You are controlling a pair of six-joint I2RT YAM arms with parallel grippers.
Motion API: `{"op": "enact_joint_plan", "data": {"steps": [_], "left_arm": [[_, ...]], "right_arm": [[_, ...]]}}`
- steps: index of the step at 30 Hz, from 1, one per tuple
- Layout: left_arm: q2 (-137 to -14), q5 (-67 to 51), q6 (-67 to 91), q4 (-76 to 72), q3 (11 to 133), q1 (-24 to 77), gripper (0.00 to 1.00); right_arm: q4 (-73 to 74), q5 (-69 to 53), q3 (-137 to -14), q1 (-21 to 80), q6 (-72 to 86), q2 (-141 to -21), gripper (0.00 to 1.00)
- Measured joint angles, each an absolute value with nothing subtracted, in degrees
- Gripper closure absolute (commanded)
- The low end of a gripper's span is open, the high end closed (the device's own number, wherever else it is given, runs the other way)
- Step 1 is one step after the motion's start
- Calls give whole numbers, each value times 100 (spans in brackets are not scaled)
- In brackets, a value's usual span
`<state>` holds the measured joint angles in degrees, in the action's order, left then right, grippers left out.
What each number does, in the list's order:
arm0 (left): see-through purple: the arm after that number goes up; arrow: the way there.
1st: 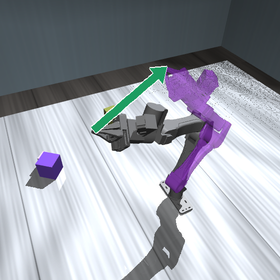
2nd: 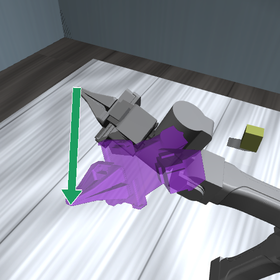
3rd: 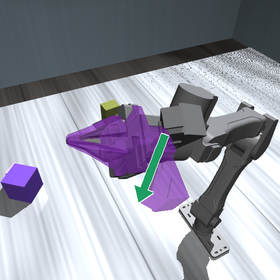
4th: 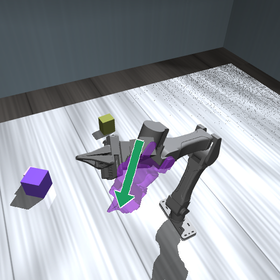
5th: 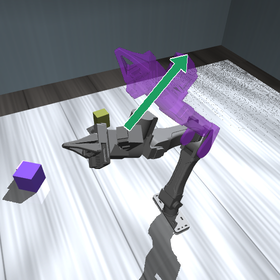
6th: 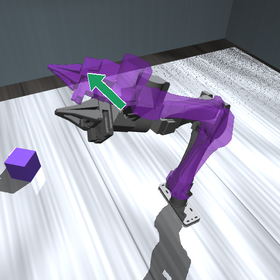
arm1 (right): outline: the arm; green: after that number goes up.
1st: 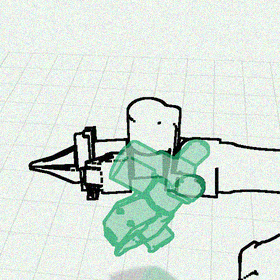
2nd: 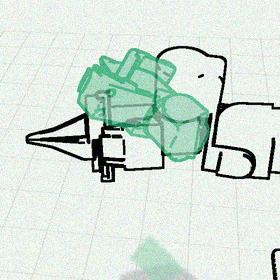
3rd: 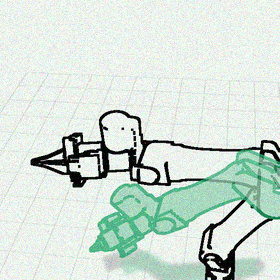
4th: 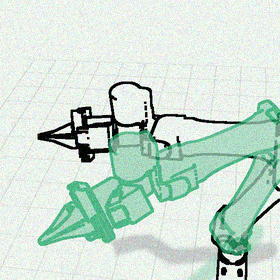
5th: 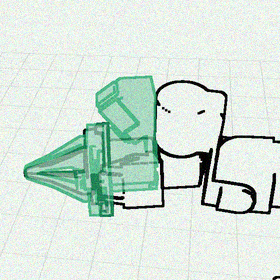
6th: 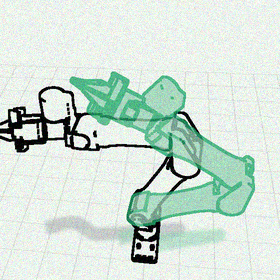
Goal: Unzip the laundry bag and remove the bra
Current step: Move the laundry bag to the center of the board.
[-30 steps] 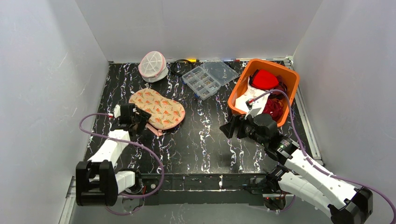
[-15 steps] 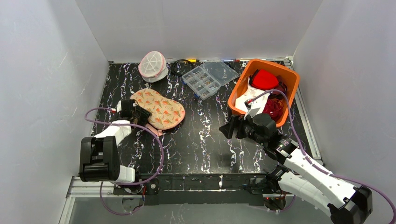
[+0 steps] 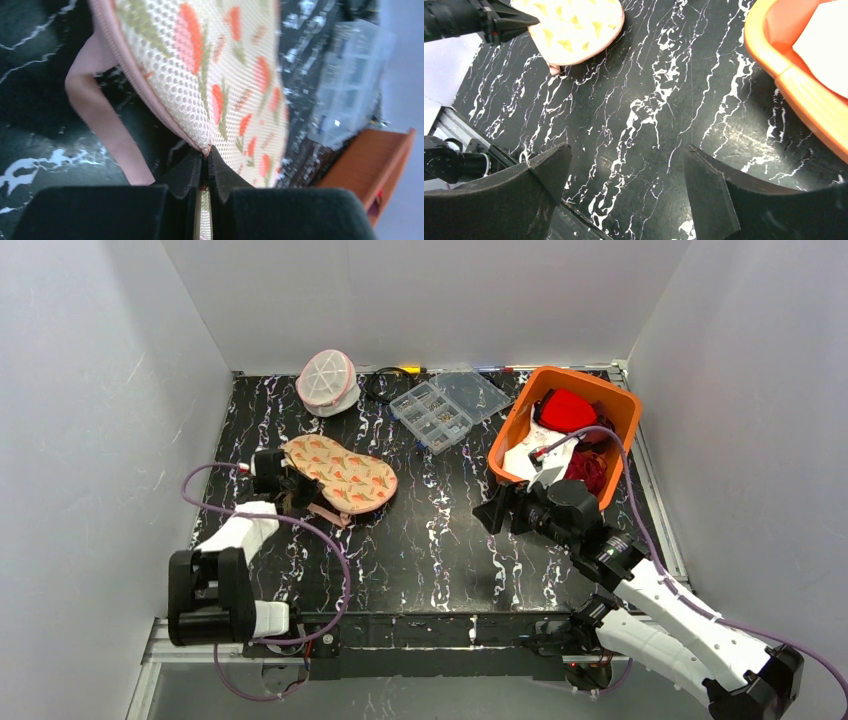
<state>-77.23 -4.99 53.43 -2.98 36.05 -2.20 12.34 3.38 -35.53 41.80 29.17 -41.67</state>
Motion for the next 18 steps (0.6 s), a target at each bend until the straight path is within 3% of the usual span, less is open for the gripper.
{"op": "enact_joint_plan", "data": {"steps": [8,18], "left_arm": [[-6224,-1487,5122,176,3605,-80,100],[-4593,-2086,4469,1107,3057,1599,100]], "right_arm": [[1750,613,-4088,4180,2482,-4093,9],[2228,711,-4040,4180,2235,-3850,1]]}}
